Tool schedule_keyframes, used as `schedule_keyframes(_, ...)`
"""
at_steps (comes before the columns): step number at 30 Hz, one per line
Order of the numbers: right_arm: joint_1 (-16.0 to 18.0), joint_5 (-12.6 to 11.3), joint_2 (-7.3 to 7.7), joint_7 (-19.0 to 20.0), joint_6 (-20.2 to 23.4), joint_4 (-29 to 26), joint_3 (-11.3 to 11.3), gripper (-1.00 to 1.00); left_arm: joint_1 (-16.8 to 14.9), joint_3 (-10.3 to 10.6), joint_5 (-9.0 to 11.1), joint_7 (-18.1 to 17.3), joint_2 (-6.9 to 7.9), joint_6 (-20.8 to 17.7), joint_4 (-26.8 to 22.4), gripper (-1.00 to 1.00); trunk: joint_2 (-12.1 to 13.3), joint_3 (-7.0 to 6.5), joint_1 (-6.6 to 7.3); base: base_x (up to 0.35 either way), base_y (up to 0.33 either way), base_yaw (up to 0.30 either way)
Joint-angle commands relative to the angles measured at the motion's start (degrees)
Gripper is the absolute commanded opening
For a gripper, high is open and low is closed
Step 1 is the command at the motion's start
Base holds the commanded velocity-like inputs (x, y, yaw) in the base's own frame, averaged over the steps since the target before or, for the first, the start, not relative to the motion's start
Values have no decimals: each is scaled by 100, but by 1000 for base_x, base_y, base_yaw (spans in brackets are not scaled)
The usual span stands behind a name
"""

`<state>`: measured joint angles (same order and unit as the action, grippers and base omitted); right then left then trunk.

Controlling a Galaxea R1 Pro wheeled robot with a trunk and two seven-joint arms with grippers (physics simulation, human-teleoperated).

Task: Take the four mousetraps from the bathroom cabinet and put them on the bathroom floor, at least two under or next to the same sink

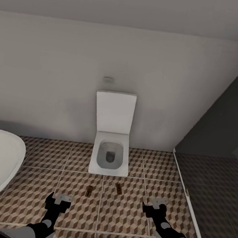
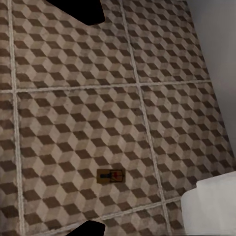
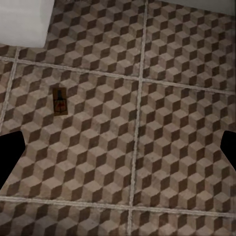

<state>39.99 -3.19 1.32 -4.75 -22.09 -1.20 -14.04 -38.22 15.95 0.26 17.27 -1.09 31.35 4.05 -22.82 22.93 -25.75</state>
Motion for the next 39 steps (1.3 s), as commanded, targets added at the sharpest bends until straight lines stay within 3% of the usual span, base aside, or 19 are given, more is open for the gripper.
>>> schedule_keyframes(1, 5, -33, 0, -20, -15, 5, -48, 100, -10, 48, 0, 40, -5, 31, 26, 100, -10, 4, -3, 0, 0, -78)
schedule_keyframes(16, 5, -33, 0, -19, -15, 5, -47, 100, -10, 48, 0, 40, -5, 30, 26, 100, -10, -14, -3, 0, 0, -16)
schedule_keyframes(39, 7, -33, 0, -17, -15, 5, -49, 100, -10, 48, 0, 40, -5, 30, 26, 100, -10, -210, -3, 0, 0, 0)
